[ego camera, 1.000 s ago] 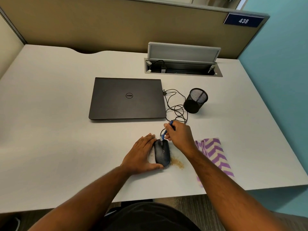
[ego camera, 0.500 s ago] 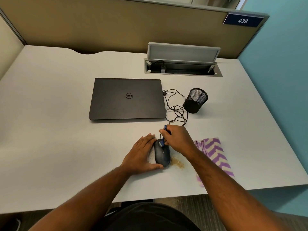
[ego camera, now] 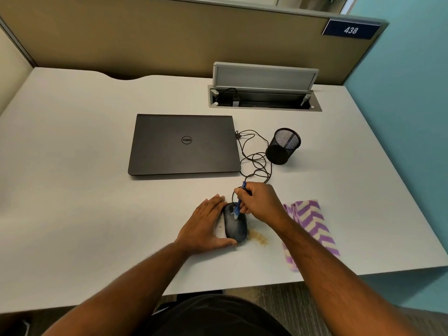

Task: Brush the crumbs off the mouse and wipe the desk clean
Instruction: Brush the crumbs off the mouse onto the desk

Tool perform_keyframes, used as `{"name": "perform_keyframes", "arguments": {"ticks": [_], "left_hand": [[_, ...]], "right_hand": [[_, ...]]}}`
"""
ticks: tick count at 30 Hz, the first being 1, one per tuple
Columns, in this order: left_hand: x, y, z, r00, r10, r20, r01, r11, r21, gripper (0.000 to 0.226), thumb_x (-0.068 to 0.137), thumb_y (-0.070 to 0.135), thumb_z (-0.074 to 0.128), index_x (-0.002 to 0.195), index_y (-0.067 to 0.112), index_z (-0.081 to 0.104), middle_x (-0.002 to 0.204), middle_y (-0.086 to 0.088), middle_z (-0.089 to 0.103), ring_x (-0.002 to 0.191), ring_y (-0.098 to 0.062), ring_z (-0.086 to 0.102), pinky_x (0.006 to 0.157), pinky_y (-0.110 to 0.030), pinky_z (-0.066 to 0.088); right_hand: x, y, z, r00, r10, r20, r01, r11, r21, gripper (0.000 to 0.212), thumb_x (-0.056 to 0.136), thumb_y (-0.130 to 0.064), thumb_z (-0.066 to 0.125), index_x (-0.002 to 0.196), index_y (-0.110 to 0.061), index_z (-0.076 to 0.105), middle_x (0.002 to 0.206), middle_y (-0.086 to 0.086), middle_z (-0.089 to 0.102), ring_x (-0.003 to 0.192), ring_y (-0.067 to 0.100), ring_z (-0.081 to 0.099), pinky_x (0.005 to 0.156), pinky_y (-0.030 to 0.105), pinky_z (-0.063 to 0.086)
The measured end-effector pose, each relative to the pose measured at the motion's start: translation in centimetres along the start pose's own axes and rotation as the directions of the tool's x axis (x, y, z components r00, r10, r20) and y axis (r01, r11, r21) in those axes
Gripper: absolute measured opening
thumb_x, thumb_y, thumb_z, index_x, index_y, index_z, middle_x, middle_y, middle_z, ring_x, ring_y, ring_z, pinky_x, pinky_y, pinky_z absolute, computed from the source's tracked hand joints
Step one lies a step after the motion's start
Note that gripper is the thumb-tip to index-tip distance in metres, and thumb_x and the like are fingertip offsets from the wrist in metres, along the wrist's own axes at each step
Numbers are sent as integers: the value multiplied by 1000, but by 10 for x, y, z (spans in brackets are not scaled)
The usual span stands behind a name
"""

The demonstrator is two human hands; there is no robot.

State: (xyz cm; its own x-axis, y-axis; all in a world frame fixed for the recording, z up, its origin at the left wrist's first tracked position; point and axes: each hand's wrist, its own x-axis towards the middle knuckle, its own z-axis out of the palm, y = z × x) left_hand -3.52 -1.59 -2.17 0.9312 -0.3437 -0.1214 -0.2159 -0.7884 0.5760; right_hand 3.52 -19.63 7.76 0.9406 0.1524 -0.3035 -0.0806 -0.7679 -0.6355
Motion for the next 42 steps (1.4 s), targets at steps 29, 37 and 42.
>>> {"name": "perform_keyframes", "arguments": {"ticks": [29, 37, 42], "left_hand": [[0, -1, 2, 1000, 0, -5, 0, 1000, 8, 119, 72, 93, 53, 161, 25, 14, 170, 8, 6, 155, -9, 2, 124, -28, -1], [0, 0, 1, 1000, 8, -16, -8, 1000, 6, 118, 72, 92, 55, 161, 25, 15, 169, 9, 8, 155, -8, 3, 121, -24, -4], [0, 0, 1, 1000, 9, -16, -9, 1000, 5, 118, 73, 91, 55, 161, 25, 15, 169, 8, 8, 155, -8, 3, 121, -25, -4]], "right_hand": [[-20, 3, 3, 1000, 0, 0, 0, 990, -139, 24, 99, -38, 54, 91, -17, 64, 81, 1, 71, 70, 13, 71, 76, 29, 61], [-18, 2, 2, 993, -3, -115, 2, 1000, -6, 24, 98, -39, 56, 94, -17, 66, 80, -1, 71, 68, 8, 69, 74, 25, 60], [-17, 1, 0, 1000, -23, 8, 24, 993, -111, 25, 99, -38, 53, 96, -16, 64, 89, 2, 72, 73, 12, 70, 77, 29, 60]]}}
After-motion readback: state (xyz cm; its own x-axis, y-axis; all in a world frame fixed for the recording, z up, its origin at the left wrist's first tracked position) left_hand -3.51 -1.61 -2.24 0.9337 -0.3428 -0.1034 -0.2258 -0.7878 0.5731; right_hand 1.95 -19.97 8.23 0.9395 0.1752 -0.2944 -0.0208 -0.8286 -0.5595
